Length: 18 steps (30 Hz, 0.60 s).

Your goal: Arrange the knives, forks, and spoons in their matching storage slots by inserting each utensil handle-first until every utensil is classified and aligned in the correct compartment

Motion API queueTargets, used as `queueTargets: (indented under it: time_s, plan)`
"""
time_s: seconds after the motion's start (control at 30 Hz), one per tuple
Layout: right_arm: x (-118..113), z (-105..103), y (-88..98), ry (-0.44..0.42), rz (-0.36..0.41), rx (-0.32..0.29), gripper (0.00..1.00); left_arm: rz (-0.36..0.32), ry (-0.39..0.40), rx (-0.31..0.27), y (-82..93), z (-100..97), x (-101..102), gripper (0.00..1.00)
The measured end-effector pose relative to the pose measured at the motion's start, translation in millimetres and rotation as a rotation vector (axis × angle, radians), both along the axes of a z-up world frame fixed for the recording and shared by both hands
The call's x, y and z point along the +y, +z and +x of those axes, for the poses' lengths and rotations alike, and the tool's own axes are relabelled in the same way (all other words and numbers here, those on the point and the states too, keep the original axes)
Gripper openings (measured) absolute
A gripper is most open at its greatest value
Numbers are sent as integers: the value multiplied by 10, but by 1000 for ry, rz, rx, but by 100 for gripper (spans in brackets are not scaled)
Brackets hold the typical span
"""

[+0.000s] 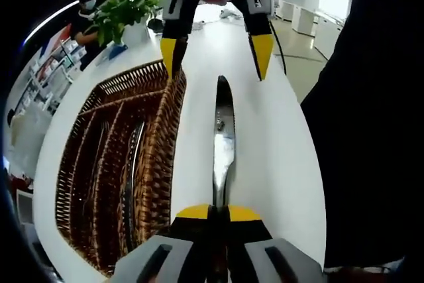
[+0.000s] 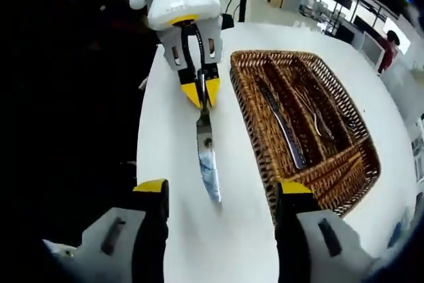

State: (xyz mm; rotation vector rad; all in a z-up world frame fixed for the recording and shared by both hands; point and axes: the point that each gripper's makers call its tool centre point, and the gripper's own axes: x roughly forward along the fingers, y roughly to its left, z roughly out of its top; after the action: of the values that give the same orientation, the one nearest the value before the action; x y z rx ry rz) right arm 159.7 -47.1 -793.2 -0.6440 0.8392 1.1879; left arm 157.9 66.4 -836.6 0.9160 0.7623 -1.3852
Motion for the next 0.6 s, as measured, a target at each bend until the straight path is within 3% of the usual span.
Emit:
queueTargets:
  time_s: [0.23, 0.37, 0.5, 0.6]
  plan:
    - [-360, 117, 199, -264, 90, -33, 91, 13, 16, -17, 173, 91, 42, 5]
    - [-574, 212, 375, -377, 137, -131, 99, 7, 30, -25, 243, 127, 41, 5]
    - [-673, 291, 639, -476, 220, -197, 99, 22, 23, -39, 322, 144, 28, 5]
    - [-691, 319, 844, -531, 291, -213, 99, 16, 40, -24, 418, 152, 3, 5]
